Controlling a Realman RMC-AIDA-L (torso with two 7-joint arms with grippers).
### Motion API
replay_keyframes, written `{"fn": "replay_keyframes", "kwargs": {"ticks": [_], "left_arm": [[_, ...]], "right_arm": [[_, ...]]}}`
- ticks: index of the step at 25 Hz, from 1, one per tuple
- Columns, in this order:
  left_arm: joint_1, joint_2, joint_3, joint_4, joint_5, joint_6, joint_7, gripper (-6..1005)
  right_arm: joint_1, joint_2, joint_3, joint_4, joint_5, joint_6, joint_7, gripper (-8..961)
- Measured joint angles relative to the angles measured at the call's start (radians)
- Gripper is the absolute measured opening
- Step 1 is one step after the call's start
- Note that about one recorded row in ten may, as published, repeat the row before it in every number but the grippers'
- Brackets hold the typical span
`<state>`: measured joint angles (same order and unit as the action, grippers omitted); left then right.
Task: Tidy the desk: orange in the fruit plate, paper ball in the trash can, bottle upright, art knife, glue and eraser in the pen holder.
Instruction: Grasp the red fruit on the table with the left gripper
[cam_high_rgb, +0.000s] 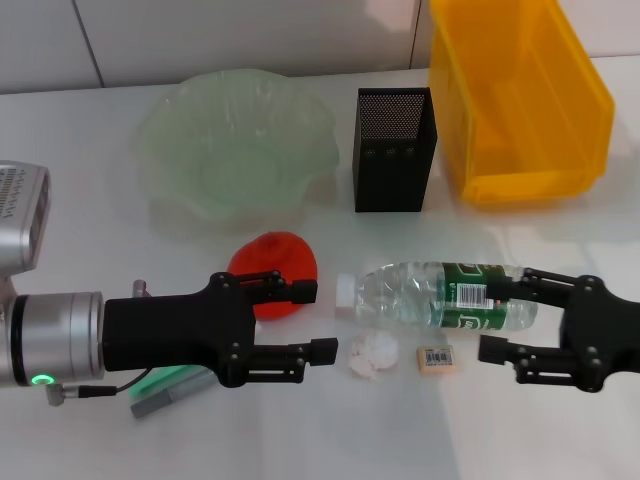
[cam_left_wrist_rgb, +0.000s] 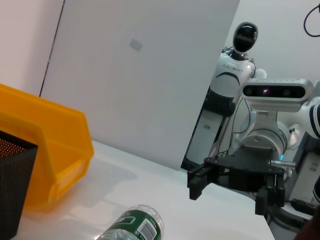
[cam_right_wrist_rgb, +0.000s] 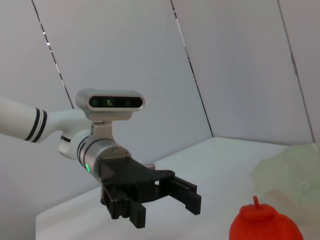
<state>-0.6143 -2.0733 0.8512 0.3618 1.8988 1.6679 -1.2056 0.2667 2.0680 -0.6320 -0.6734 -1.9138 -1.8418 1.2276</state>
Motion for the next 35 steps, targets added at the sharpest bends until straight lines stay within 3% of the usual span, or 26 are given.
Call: {"fn": "replay_keyframes", "kwargs": {"ticks": [7,19,22,24,29,35], "left_arm": [[0.047,0.003,-0.004,0.038,-0.001,0.004,0.0,767],[0.063,0.002,-0.011,0.05,-0.026,0.003,0.024,739],[0.077,-0.002,-0.011,0.042,-0.147,-0.034,0.12,732],[0.077,-0.002,-0.011,0.042,-0.147,-0.034,0.12,728],[0.059,-0.005,0.079,-0.001,-0.205,-0.208,0.151,716],[0.049,-0.006,0.092,-0.016,-0.206,-0.304,0.153,702]], "right_arm": [[0.044,0.008,-0.008,0.041,-0.018,0.019,-0.011,792],[0.041,0.006,-0.006,0.046,-0.02,0.024,-0.011,792],[0.025,0.002,0.002,0.044,-0.021,0.019,-0.011,792],[0.019,0.001,0.003,0.044,-0.021,0.019,-0.011,792],[-0.009,0.0,0.014,0.04,-0.013,0.019,-0.011,792],[-0.013,0.0,0.02,0.04,-0.013,0.019,-0.011,792]]}}
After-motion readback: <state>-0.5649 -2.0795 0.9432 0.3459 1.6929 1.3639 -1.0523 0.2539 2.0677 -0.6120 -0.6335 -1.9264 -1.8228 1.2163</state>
